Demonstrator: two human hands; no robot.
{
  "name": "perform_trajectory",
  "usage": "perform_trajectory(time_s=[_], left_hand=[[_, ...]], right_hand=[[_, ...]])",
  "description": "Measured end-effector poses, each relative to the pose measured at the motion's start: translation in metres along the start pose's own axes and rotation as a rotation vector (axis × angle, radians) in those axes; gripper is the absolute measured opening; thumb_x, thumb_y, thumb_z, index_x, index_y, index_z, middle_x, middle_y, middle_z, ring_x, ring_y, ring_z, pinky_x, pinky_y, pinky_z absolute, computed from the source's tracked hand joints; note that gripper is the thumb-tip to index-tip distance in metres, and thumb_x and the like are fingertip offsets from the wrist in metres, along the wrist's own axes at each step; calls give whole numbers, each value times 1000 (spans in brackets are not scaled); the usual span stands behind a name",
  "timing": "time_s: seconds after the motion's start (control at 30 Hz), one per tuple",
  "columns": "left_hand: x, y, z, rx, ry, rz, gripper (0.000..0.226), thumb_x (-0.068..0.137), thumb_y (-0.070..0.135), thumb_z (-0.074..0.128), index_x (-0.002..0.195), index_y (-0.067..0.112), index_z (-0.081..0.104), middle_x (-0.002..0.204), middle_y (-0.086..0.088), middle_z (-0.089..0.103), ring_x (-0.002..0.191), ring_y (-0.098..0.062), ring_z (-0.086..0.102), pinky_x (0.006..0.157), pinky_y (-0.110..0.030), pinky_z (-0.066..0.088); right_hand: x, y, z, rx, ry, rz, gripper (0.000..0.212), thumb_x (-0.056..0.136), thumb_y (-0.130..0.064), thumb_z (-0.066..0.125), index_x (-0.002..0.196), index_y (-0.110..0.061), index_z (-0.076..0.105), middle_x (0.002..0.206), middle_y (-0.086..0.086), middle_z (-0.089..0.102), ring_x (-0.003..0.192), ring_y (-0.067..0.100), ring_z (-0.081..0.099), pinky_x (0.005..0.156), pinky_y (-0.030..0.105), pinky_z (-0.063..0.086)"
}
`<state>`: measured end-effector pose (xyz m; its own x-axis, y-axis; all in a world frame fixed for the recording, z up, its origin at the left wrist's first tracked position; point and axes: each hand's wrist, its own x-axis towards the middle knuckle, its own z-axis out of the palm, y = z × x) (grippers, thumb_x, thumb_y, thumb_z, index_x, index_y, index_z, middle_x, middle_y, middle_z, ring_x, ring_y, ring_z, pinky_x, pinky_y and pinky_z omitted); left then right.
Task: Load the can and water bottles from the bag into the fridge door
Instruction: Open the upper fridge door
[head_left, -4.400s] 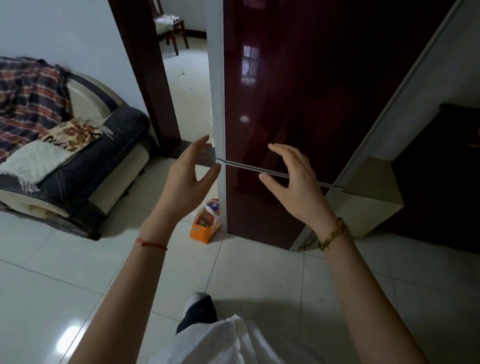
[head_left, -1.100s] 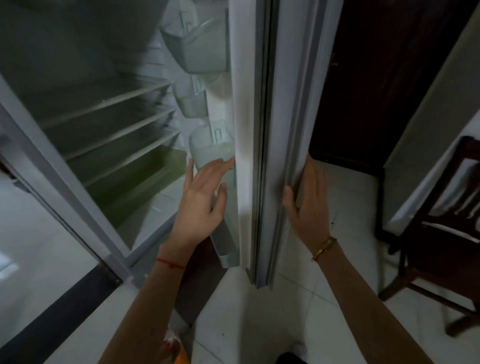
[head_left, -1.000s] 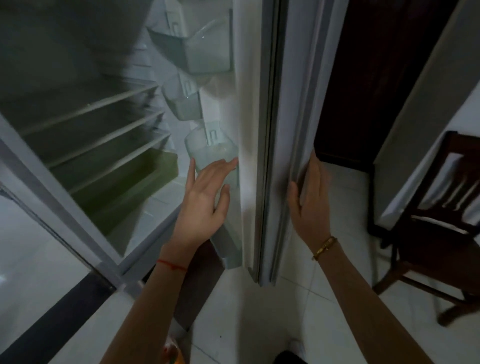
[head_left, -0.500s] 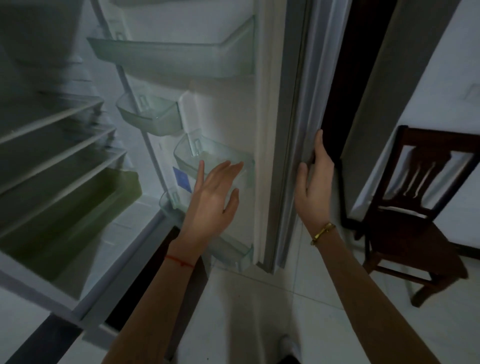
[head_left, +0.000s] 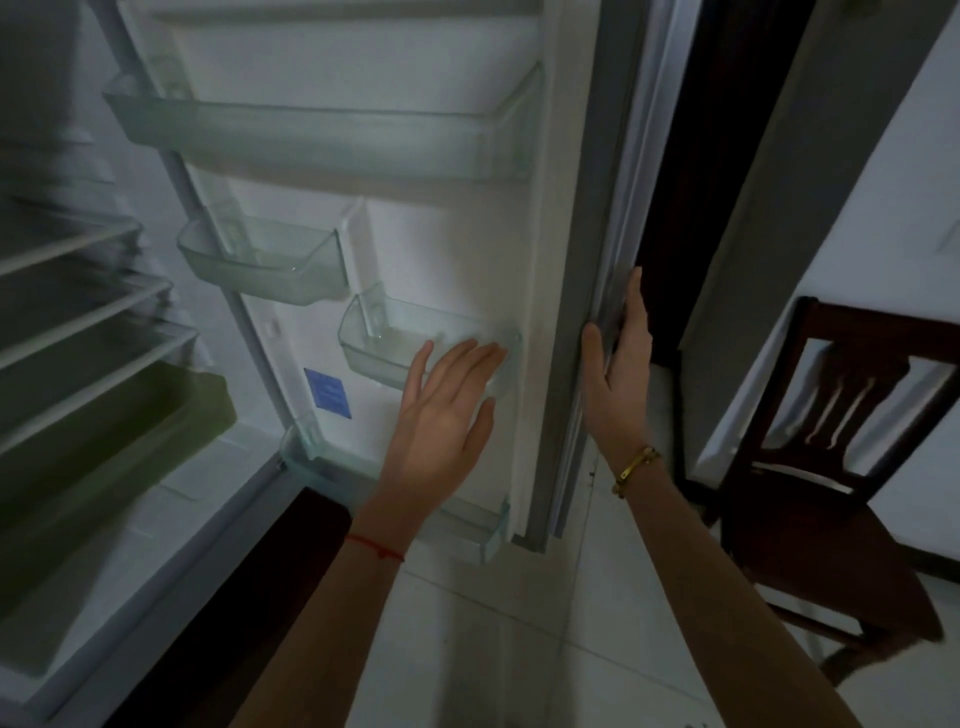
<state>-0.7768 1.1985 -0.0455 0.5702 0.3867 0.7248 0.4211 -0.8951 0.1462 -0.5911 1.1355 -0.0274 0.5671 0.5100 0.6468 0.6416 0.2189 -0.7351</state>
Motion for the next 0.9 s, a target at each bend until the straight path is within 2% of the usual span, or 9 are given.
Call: perform_trajectory(time_s=[0.3,0.63,0.8,0.9], left_hand=[[48,12,52,116,26,-36,54,91,14,53,144,11,44,148,-3,47,141,-17,38,119,-44,19],[100,15,104,277,-47,-152,61,89,18,50,148,12,36,151,-4,42,143,-20,35,119,-47,17],[126,12,127,378,-116,-196,65,88,22,50,150,10,32,151,-7,42,144,-24,33,120,-52,12],[140,9,138,426,-150,-221,66,90,25,50,151,10,29,152,-9,41,145,-25,32,121,-54,7]], right_hand=[[68,50,5,132,-107,57,65,100,-42,37,154,-25,4,162,-6,10,148,7,13,122,44,18],[141,94,16,228,-258,104,61,103,-39,29,154,-22,1,163,-6,2,148,4,6,124,37,8],[174,111,26,264,-342,134,57,105,-37,24,154,-21,-1,163,-5,1,147,4,5,122,25,4],[192,118,33,235,-381,128,56,106,-34,21,154,-16,-2,163,-2,-2,143,-1,3,111,3,1]])
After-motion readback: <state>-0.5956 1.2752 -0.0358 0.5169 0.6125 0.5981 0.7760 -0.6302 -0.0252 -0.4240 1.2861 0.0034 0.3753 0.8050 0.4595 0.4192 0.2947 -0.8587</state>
